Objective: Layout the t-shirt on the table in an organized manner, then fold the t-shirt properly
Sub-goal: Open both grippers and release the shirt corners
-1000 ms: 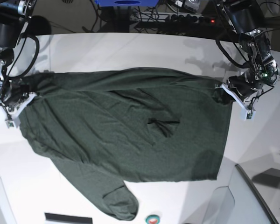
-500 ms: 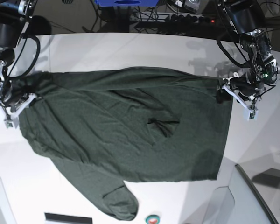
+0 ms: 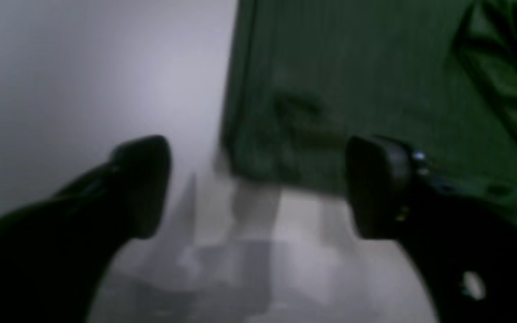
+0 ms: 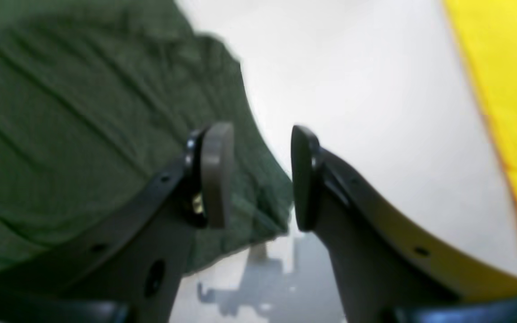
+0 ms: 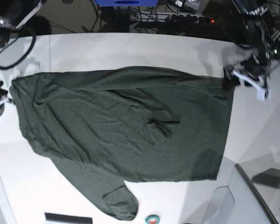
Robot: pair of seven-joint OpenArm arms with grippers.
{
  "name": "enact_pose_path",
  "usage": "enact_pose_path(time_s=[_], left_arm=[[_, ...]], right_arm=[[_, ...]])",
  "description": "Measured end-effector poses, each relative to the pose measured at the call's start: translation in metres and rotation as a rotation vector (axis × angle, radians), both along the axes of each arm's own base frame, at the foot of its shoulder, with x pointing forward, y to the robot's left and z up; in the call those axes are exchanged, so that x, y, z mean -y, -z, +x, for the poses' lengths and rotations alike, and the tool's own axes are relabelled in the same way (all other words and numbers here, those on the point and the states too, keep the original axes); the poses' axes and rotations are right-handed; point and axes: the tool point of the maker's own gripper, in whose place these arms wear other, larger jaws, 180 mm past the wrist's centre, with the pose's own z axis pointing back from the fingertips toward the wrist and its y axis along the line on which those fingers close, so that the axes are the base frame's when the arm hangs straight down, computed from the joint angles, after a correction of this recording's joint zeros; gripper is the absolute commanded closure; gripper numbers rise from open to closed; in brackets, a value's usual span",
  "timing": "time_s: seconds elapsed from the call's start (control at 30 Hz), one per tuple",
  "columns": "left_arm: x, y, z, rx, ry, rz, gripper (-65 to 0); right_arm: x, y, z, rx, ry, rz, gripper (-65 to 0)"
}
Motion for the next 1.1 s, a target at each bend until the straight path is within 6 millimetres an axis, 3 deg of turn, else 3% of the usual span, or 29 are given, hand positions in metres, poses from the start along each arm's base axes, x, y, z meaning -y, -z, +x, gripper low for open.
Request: enact_pose_path(time_s=[0.1,0.17,0.3,0.43,0.5,0.73,0.93,1.1], left_arm=[[-0.001,-0.002,-0.006,0.108,-0.102,-0.126,-31.3],[-0.006,0.0,-0.013,0.156,-0.163,-0.171,-27.8],[-0.007,0.018,-0.029,0.118,-0.206,-0.196,-29.5],[-0.008,0.018,-0.026,0.129,-0.215,-0.203,-41.0],[-0.01,0.017,-0.026,0.132,-0.219,-0.202,-42.9],[-0.008,0.021,-0.007,0.15,-0.239,-0.238,-41.3],[-0.007,0.026,-0.011,0.133,-0.245,-0.244,-31.4],[-0.006,0.021,0.002,0.158,-0.241,-0.249,-29.8]], right_arm=[[0.0,-0.005,-0.006,0.01,-0.007,-0.022,-20.4],[0.002,-0.005,-0.007,0.01,-0.01,-0.031,-20.4],[0.01,-0.004,-0.015,-0.017,-0.011,-0.055,-20.4],[0.009,-0.004,-0.014,-0.011,-0.013,-0.048,-20.4],[0.009,-0.004,-0.014,-0.013,-0.013,-0.048,-20.4],[0.009,-0.003,-0.014,-0.014,-0.013,-0.046,-20.4],[0.009,-0.003,-0.014,-0.015,-0.013,-0.047,-20.4],[0.009,-0.003,-0.014,-0.015,-0.013,-0.047,-20.4]])
